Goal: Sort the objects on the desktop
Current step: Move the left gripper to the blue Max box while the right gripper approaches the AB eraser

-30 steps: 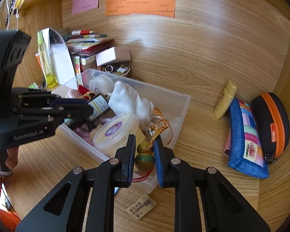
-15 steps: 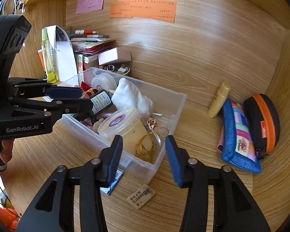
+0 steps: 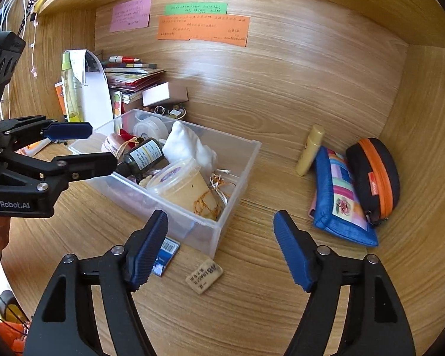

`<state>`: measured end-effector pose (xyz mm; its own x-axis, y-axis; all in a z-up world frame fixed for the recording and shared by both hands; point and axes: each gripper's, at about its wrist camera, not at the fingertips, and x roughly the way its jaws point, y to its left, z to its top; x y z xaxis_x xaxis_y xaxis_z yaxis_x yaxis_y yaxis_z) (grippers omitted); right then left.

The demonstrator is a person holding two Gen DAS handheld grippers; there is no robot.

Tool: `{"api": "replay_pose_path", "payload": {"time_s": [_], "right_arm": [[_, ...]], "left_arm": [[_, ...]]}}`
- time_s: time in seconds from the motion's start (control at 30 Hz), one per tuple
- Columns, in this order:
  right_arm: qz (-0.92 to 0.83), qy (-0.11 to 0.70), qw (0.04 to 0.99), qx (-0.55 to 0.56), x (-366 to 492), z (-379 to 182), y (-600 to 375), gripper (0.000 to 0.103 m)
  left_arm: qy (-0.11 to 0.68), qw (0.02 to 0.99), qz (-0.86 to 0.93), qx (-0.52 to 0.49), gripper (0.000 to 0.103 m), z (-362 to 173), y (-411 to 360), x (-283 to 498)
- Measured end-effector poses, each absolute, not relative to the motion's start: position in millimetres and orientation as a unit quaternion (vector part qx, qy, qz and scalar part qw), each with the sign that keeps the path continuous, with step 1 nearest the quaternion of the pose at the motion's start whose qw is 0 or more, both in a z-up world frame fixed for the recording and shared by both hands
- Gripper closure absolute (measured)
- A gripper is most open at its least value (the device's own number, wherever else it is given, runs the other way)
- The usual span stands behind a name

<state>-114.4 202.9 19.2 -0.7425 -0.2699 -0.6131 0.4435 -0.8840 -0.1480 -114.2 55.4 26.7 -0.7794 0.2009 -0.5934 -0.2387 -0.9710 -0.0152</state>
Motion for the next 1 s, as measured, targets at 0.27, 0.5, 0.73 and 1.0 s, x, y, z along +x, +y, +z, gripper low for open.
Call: {"api": "replay_pose_path", "payload": {"time_s": [0.27,0.5,0.73,1.0], "right_arm": [[-0.921,0.143,0.183,0.314,-104,8,218,0.027],[-0.91,0.14,0.191,0.341,-104,-16,224,0.027],[-0.891,0.157,0.202,0.376,-116,-47,214,0.027],[-0.879,0.175,0.216,0.387,-125,-59,209,0.03]], "left_arm": [[0.036,0.115,0.934,-0.337,0.013,7,72,-104],[0.043,0.119,0.92,-0.371,0.013,-19,85,-104],[0.045,0.123,0.904,-0.408,0.013,-44,94,-113],[0.037,0.124,0.894,-0.429,0.013,-59,94,-125]]}}
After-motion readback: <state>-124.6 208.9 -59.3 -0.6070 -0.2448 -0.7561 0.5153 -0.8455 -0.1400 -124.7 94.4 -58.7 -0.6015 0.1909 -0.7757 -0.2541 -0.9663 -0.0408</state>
